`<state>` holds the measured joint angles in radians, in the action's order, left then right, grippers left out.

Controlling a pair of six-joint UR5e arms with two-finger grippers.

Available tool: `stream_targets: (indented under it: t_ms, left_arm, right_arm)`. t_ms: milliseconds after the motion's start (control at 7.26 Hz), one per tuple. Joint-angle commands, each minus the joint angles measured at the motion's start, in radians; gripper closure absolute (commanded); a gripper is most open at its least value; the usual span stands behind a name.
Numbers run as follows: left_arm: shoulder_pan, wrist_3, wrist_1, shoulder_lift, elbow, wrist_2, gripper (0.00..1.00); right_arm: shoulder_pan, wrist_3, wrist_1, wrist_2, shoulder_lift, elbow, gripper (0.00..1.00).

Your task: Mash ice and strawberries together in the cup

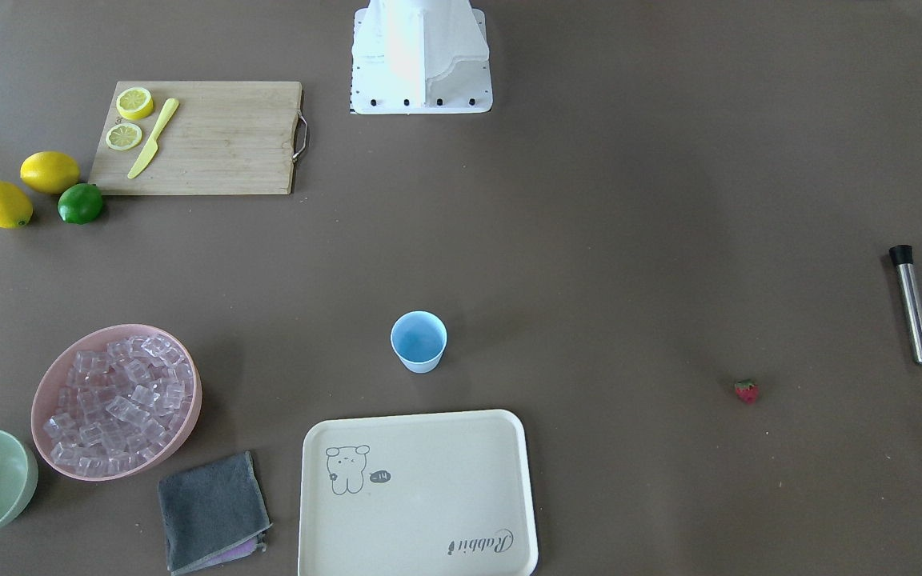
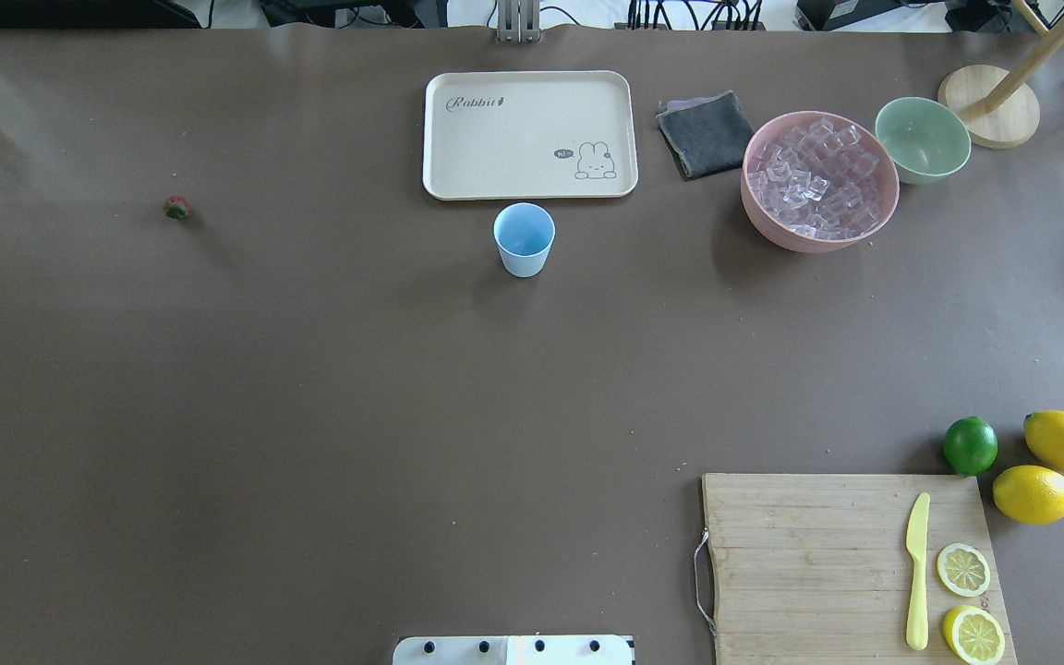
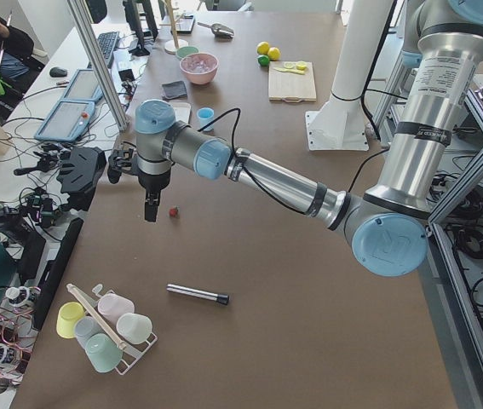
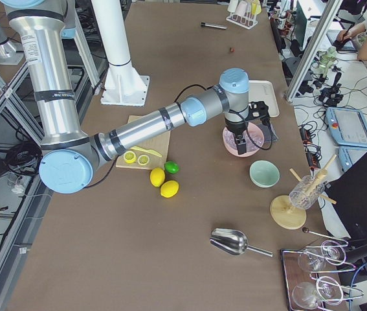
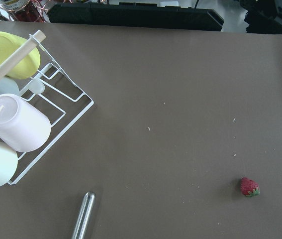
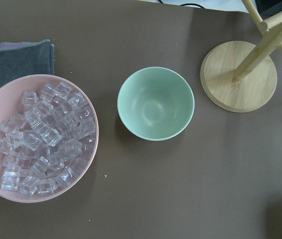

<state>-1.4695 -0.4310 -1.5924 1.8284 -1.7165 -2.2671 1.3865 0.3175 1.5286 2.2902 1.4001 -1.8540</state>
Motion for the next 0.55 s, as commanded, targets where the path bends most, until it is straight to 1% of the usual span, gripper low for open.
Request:
stream_targets:
  t_ms: [0, 275, 413]
  left_arm:
    - [0.0, -0.002, 0.0, 0.0, -0.006, 0.001, 0.02]
    - [0.001, -0.005, -0.003, 0.0, -0.006, 0.015, 0.02]
    - [0.001, 0.0, 0.003, 0.005, -0.003, 0.006, 0.02]
  right_arm:
    - [0.005, 0.0, -0.001, 0.0, 0.013, -0.008, 0.0]
    - [0.006, 0.0, -0.002, 0.002, 0.025, -0.016, 0.0]
    - [0.008, 0.0, -0.002, 0.002, 0.026, -0.016, 0.0]
